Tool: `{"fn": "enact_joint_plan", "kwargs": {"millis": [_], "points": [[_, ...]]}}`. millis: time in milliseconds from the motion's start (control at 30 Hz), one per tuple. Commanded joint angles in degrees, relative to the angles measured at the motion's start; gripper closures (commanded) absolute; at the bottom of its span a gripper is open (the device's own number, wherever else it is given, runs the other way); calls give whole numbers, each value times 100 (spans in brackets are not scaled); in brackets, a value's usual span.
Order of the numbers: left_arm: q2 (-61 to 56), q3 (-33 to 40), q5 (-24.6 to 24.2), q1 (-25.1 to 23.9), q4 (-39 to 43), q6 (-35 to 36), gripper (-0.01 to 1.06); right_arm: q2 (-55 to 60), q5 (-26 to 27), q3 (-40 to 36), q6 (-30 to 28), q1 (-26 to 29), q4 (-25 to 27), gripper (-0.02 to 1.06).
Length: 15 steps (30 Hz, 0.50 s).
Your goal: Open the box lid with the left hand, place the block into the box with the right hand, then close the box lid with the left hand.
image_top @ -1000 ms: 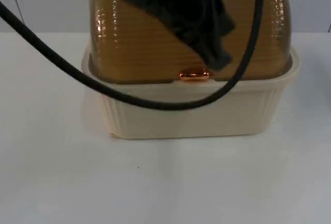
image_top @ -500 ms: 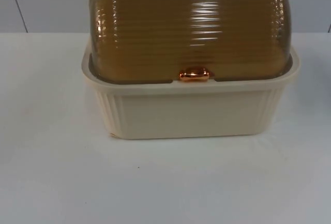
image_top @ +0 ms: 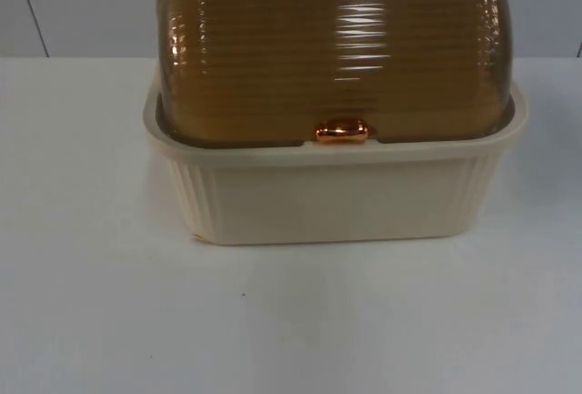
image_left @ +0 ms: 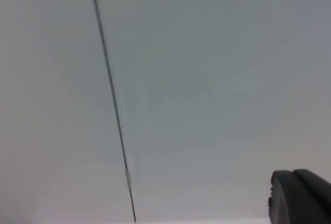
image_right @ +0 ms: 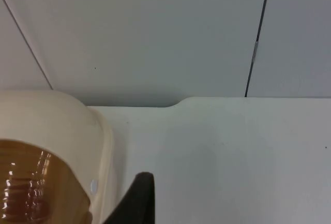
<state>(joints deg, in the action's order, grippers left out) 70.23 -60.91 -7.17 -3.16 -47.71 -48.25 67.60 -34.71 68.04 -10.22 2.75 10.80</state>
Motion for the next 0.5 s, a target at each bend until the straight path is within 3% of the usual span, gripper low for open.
{"fn": "enact_joint_plan", "kwargs": {"millis": [0, 67, 133, 233, 467], "points": [[70, 182, 31, -31, -138, 84, 105, -52, 22, -22, -4, -10, 0, 8], [126, 246, 58, 8, -164, 167, 105, -52, 22, -22, -34, -10, 30, 8], [238, 244, -26, 21, -175, 684, 105, -52, 8, -22, -32, -10, 30, 8], [382, 244, -726, 21, 279, 1000, 105, -52, -4, -22, -32, -10, 30, 8], [582, 222, -722, 228, 1457, 1894, 105, -52, -3, -22, -32, -10, 43, 8]]}}
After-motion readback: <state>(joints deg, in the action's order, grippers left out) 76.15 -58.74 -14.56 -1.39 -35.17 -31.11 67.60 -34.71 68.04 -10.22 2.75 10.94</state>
